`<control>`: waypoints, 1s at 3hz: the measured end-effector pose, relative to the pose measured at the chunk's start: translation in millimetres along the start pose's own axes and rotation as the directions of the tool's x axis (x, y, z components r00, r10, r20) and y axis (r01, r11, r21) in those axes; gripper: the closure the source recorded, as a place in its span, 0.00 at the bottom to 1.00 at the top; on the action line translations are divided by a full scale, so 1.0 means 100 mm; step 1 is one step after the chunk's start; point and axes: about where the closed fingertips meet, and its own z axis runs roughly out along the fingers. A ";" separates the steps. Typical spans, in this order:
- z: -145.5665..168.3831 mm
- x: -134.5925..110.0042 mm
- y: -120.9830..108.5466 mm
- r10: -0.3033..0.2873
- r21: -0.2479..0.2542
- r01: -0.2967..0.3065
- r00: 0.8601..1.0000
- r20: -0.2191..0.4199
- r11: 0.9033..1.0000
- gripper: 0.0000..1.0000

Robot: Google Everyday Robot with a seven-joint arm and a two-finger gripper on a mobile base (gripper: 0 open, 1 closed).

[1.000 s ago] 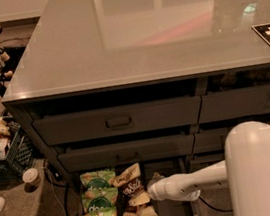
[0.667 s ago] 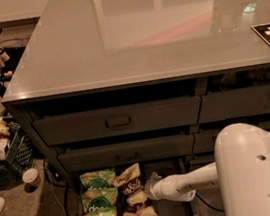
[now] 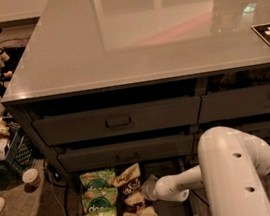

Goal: Pick brown chip bag from bottom drawer and place on counter

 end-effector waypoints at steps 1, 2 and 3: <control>0.14 0.06 -0.05 0.012 0.002 -0.012 1.000 -0.019 1.000 0.04; 0.29 0.15 -0.05 0.024 -0.008 -0.025 0.999 -0.047 1.000 0.02; 0.43 0.26 -0.07 0.036 -0.016 -0.038 0.996 -0.076 0.999 0.00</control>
Offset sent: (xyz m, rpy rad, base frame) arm 0.0067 0.0094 -0.0523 -0.0202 0.0896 -0.0023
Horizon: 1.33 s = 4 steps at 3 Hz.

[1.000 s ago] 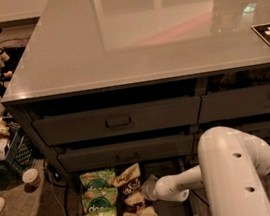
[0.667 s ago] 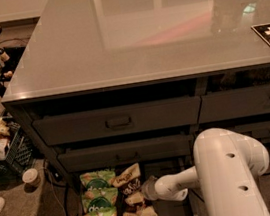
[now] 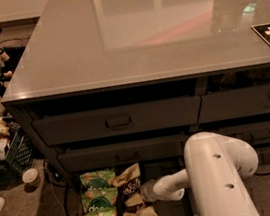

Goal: Pick brown chip bag from bottom drawer and place on counter

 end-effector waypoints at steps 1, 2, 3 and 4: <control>0.12 0.11 -0.01 0.010 -0.004 -0.010 1.000 -0.024 1.000 0.18; 0.13 0.12 -0.01 0.010 -0.004 -0.010 1.000 -0.024 1.000 0.41; 0.13 0.12 -0.01 0.010 -0.004 -0.010 1.000 -0.024 1.000 0.65; 0.13 0.12 -0.01 0.010 -0.004 -0.010 1.000 -0.024 1.000 0.88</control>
Offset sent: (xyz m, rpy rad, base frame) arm -0.0026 0.0009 -0.0141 -0.0065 0.0212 0.0000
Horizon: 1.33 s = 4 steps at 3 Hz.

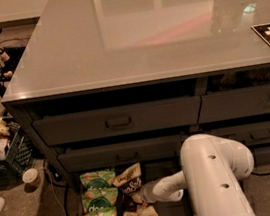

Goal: Pick brown chip bag from bottom drawer and place on counter

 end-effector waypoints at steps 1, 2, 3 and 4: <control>-0.25 -0.03 0.01 0.027 -0.034 -0.026 0.999 0.025 0.999 1.00; -0.71 -0.04 -0.07 0.086 -0.044 -0.084 0.995 0.045 0.995 1.00; -1.15 0.01 -0.15 0.138 -0.039 -0.136 0.989 0.049 0.990 1.00; -1.67 0.11 -0.24 0.197 -0.005 -0.197 0.980 0.038 0.980 1.00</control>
Offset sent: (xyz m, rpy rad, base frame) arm -0.0332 -0.0785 0.1035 0.1324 0.0478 -0.1139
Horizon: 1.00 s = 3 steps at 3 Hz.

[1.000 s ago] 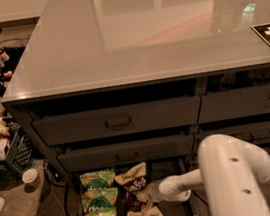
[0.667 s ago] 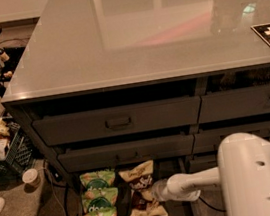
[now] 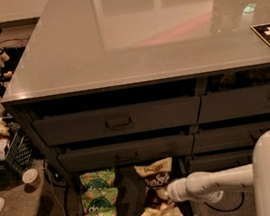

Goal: Pick brown chip bag from bottom drawer and place on counter

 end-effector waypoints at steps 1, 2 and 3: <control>-0.59 0.07 -0.07 0.055 0.074 -0.054 0.998 -0.009 0.996 1.00; -1.18 0.10 0.00 0.074 0.144 -0.074 0.997 0.005 0.987 1.00; -1.61 0.04 0.21 0.042 0.156 -0.046 0.999 0.029 0.987 1.00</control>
Offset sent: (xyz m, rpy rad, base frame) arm -0.0915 -0.0970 0.1465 -0.1550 -0.0115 -0.1981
